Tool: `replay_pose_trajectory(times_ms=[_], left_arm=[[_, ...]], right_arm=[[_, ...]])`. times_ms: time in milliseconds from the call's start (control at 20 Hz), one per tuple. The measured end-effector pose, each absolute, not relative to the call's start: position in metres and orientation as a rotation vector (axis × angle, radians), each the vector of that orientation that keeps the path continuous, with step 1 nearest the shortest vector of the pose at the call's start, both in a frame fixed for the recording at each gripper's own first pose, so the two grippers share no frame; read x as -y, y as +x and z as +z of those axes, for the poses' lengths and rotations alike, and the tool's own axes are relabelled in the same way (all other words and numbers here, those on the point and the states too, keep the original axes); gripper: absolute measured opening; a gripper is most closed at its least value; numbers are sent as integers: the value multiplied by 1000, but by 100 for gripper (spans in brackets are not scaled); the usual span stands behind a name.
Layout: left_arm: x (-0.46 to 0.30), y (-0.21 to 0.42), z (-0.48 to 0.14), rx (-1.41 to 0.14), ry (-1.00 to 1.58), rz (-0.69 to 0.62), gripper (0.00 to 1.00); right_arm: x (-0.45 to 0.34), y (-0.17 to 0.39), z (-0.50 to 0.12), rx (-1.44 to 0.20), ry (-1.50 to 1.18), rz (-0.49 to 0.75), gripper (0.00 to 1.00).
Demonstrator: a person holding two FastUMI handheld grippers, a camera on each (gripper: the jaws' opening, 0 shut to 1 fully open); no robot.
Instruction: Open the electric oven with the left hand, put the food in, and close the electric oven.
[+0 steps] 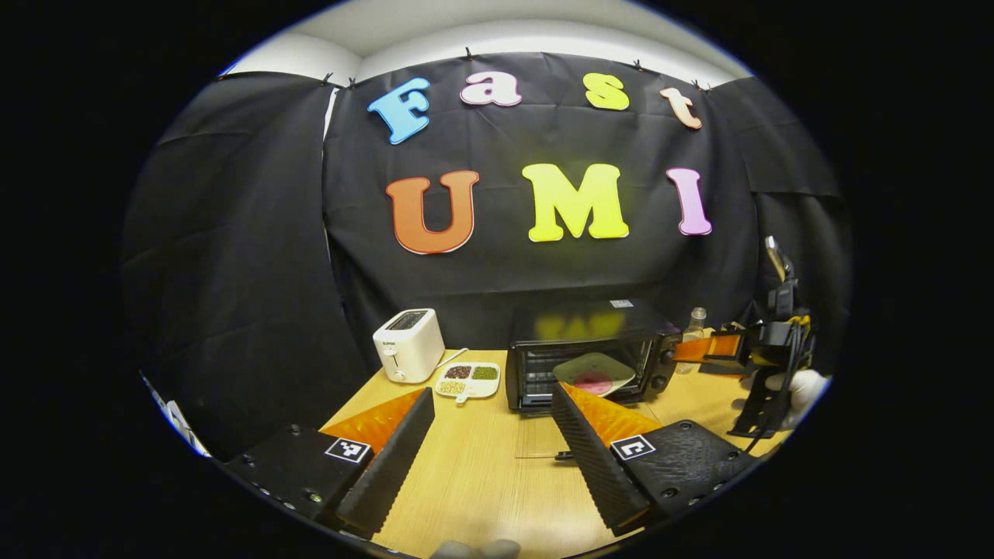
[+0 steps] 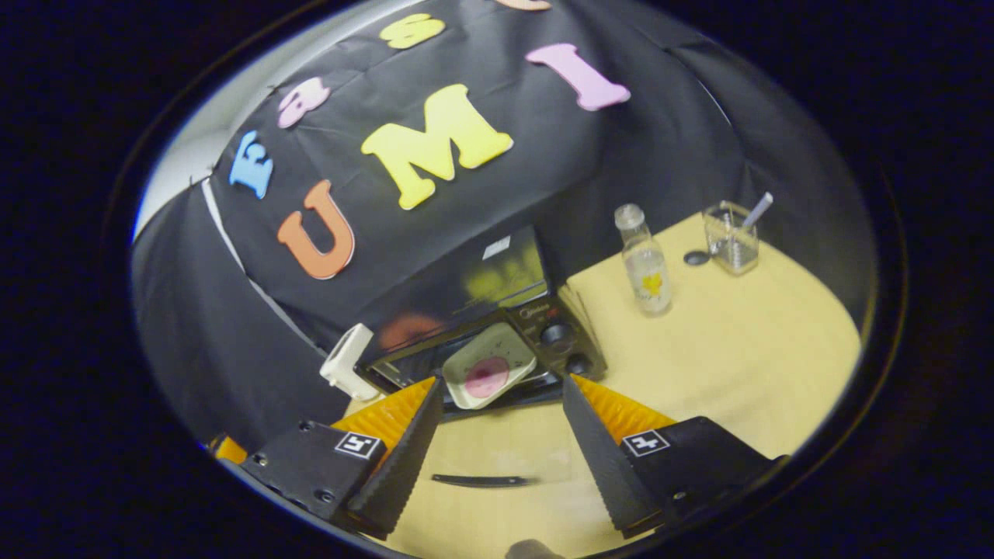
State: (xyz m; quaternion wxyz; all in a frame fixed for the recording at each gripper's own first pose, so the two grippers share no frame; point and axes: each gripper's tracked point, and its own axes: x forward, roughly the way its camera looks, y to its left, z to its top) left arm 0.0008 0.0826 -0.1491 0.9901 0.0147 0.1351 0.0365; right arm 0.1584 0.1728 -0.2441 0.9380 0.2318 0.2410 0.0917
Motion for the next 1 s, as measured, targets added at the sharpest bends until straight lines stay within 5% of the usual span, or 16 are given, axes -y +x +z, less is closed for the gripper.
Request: replay_pose_trajectory(times_ms=[500, 1000], left_arm=[[-28, 9, -236, -369, 17, -23, 96], [38, 22, -350, -571, 35, -30, 97]], right_arm=[[-68, 95, -183, -337, 70, 72, 98], [-10, 63, -191, -439, -48, 88, 99]])
